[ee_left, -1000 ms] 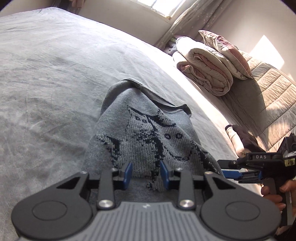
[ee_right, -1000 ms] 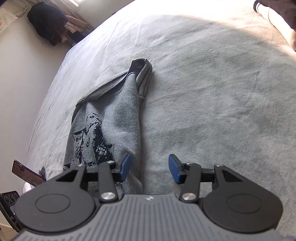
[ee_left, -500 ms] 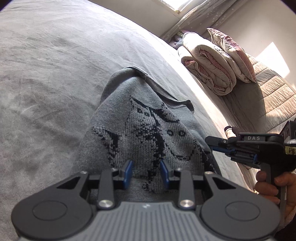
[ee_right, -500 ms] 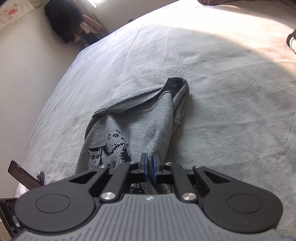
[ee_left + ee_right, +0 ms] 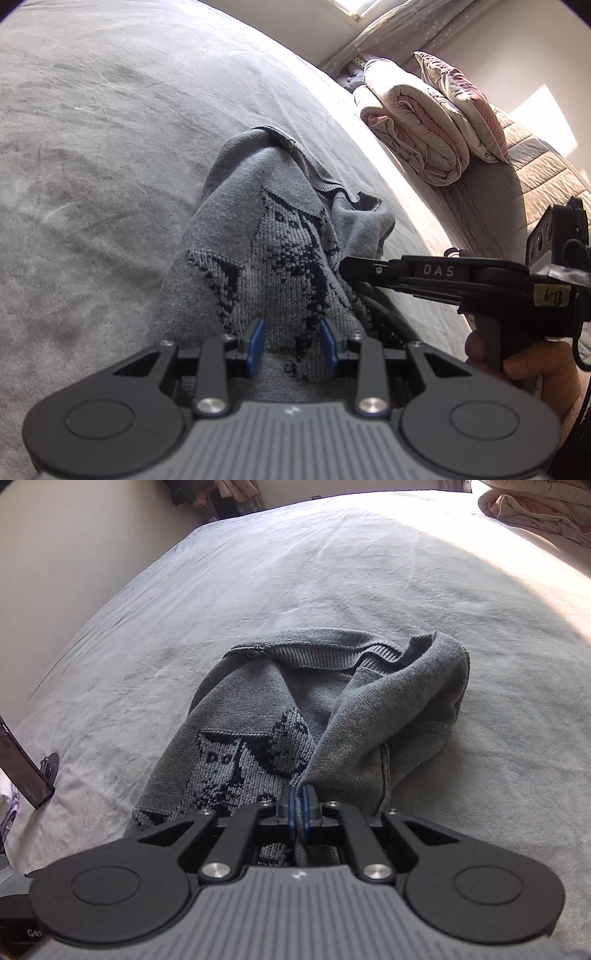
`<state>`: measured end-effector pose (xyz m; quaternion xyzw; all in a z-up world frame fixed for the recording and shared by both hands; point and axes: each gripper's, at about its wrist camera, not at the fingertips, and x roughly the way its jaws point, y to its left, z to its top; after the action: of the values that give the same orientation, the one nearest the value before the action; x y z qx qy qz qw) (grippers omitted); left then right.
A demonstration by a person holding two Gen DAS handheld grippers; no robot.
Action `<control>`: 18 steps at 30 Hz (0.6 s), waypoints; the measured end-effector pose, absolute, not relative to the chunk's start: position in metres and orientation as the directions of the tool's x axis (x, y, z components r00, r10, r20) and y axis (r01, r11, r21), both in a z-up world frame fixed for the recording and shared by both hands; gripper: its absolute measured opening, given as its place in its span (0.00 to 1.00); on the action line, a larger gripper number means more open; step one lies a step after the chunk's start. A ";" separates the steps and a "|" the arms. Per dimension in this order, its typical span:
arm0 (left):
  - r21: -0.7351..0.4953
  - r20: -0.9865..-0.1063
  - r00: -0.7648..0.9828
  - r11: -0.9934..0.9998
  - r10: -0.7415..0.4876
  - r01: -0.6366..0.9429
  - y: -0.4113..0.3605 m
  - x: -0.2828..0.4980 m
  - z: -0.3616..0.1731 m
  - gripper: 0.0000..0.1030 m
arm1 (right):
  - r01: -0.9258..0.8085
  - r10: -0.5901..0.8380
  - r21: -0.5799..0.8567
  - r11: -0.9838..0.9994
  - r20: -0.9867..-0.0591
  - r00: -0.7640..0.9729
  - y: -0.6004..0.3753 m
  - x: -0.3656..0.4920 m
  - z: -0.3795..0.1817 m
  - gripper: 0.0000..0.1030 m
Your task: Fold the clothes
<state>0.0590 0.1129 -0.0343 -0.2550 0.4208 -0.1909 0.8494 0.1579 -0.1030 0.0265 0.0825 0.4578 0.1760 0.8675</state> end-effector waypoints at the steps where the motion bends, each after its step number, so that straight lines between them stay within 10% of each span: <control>1: -0.593 -0.618 0.572 0.798 -0.539 0.110 0.113 0.059 -0.034 0.32 | -0.227 0.390 0.316 0.921 -0.762 0.518 -0.106 0.158 0.029 0.11; 7: -0.595 -0.622 0.569 0.797 -0.538 0.105 0.115 0.060 -0.037 0.32 | -0.189 0.435 0.398 0.898 -0.736 0.519 -0.126 0.157 0.043 0.40; 18: -0.603 -0.620 0.566 0.791 -0.543 0.098 0.117 0.062 -0.037 0.32 | 0.003 0.304 0.385 0.923 -0.733 0.608 -0.181 0.160 0.048 0.40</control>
<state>0.0615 0.1167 -0.0371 -0.2615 0.4254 -0.1894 0.8454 0.1597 -0.1814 0.0483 0.1767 0.4344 0.0857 0.8791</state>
